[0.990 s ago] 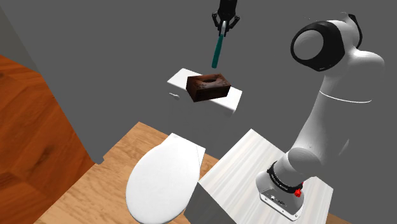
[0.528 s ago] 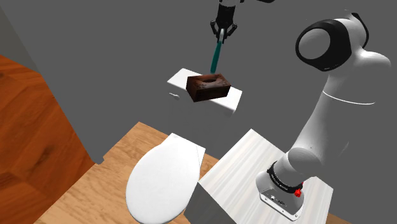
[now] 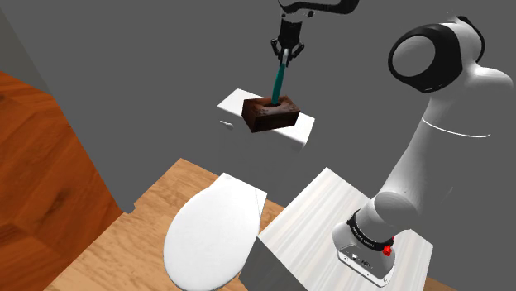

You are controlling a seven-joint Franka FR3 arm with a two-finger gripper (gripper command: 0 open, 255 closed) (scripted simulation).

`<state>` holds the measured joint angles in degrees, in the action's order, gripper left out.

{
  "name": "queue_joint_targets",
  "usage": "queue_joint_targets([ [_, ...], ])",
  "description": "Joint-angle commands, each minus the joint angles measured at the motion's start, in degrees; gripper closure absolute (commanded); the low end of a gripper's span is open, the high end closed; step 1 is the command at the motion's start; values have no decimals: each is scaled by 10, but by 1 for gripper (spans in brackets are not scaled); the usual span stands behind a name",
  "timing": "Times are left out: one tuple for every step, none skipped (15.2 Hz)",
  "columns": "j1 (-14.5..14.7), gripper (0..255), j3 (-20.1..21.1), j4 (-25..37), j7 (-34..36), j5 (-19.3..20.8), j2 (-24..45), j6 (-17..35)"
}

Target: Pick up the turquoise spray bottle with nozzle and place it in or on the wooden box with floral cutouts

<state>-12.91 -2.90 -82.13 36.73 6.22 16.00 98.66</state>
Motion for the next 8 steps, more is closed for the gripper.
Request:
queue_joint_targets([
  [0,255,0,-17,2,0,0,17],
  [0,255,0,-25,3,0,-1,24],
  [0,255,0,-33,4,1,-1,32],
  [0,255,0,-33,4,1,-1,32],
  [0,255,0,-33,4,1,-1,32],
  [0,255,0,-33,4,1,-1,32],
  [0,255,0,-33,4,1,-1,32],
  [0,255,0,-33,4,1,-1,32],
])
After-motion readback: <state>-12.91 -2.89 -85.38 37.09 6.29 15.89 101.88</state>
